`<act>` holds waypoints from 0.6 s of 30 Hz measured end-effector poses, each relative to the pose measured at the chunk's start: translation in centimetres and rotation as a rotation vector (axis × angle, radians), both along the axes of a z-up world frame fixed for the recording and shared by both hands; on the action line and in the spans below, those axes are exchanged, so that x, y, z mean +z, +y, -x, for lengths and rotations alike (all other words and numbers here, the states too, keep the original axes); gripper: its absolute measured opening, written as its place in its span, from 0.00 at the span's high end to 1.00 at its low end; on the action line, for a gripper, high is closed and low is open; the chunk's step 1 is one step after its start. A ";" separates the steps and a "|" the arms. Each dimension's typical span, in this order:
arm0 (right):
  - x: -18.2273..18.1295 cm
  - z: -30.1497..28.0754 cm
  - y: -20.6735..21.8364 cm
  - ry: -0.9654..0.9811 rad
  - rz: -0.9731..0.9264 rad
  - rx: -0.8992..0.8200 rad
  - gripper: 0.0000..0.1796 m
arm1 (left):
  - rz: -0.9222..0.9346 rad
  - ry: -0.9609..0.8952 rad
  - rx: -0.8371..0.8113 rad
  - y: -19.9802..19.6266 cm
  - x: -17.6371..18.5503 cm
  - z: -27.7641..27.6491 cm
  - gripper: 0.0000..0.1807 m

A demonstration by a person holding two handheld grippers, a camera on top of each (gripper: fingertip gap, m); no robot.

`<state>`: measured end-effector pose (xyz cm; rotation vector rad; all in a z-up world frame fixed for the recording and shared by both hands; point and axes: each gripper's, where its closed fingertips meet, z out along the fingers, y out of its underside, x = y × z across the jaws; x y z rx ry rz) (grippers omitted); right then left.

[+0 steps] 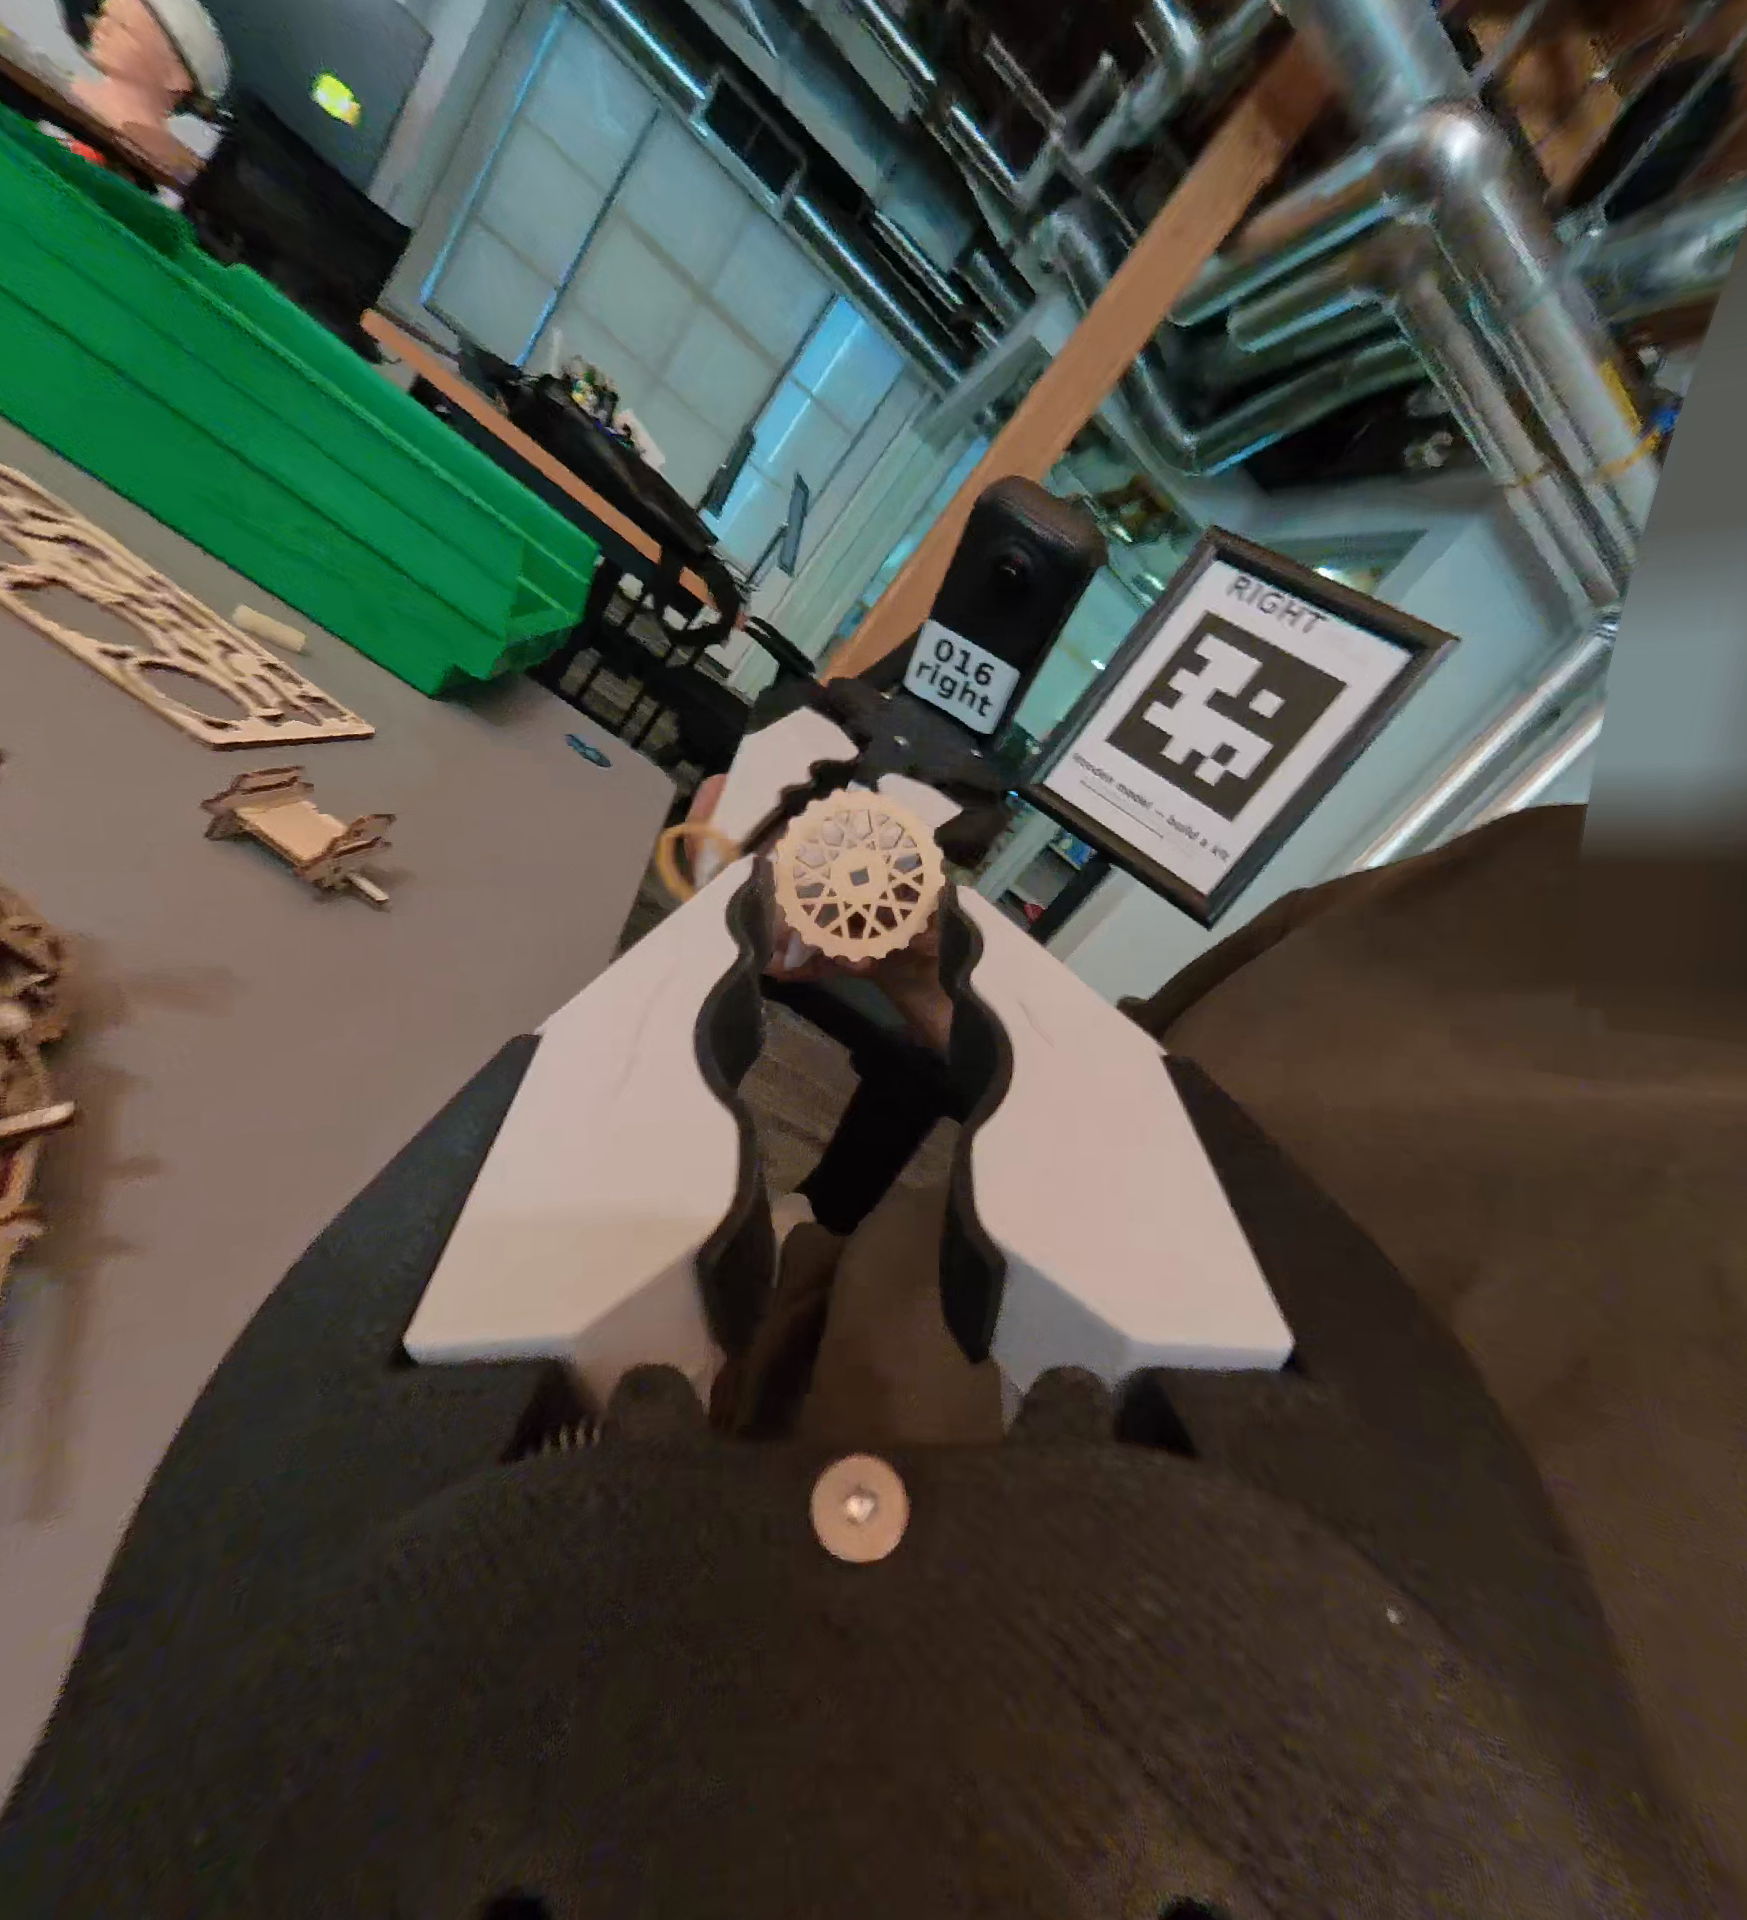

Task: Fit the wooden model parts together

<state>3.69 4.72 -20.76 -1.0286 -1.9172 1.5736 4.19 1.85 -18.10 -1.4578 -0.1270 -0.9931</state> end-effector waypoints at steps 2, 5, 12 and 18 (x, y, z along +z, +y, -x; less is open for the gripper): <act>-3.7 0.7 1.7 -0.130 -0.166 -0.071 0.99 | 0.029 0.024 0.043 0.1 -0.6 1.0 0.84; -8.6 0.5 3.2 -0.317 -0.393 -0.113 0.99 | 0.068 0.078 0.088 0.1 -1.4 2.0 0.84; -8.7 0.8 2.6 -0.339 -0.396 -0.117 0.82 | 0.104 0.051 0.087 0.2 -2.3 2.2 0.83; -2.7 1.5 0.5 -0.105 -0.102 -0.025 0.77 | 0.057 -0.075 0.055 -0.2 -1.6 2.4 0.84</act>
